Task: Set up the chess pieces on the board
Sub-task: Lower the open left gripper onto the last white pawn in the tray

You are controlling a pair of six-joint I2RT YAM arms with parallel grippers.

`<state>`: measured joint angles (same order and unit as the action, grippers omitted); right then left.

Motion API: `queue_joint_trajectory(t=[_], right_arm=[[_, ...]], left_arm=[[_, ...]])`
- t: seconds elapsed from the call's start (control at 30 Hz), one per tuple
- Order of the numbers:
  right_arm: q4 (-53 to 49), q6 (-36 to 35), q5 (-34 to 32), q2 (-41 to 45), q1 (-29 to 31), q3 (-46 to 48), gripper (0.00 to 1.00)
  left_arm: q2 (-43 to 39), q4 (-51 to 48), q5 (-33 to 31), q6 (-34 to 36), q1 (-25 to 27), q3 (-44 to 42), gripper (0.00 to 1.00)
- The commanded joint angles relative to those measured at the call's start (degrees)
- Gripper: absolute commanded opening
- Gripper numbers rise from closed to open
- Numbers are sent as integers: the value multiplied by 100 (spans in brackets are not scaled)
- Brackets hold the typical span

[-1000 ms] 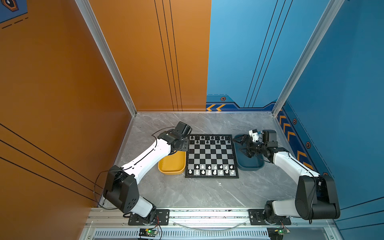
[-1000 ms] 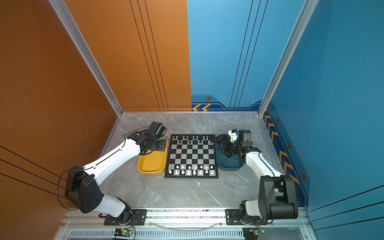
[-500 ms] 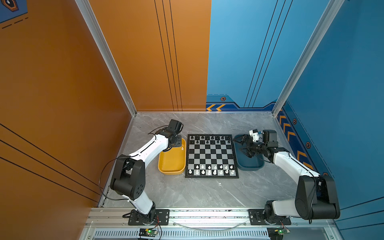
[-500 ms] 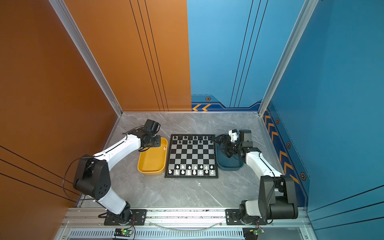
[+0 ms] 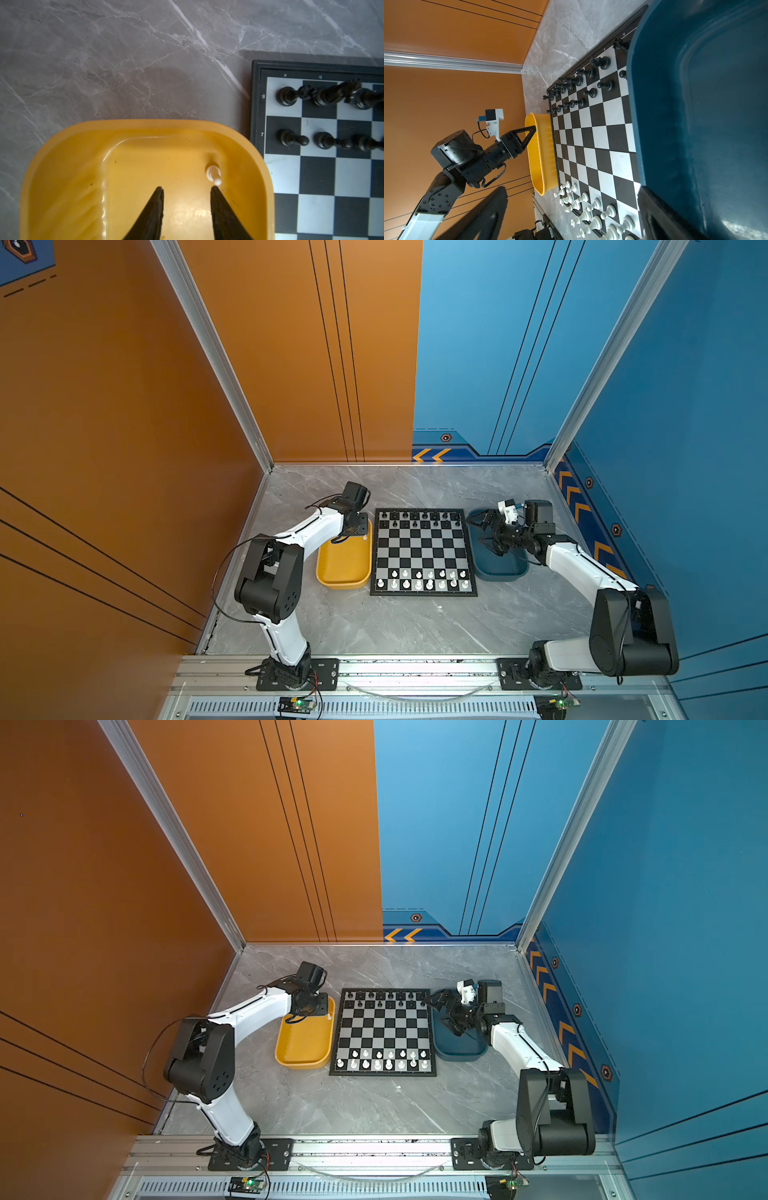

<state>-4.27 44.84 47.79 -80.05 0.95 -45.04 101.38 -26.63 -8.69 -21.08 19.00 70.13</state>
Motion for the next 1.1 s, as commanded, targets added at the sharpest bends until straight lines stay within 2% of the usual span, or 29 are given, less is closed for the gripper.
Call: queue_joint_trajectory(t=[0.0, 1.07], right_arm=[[-17, -17, -86, -81, -16, -80, 100], [24, -41, -80, -210, 19, -67, 100]], left_arm=[[169, 88, 218, -54, -60, 83, 39], [403, 192, 586, -221, 138, 91, 37]])
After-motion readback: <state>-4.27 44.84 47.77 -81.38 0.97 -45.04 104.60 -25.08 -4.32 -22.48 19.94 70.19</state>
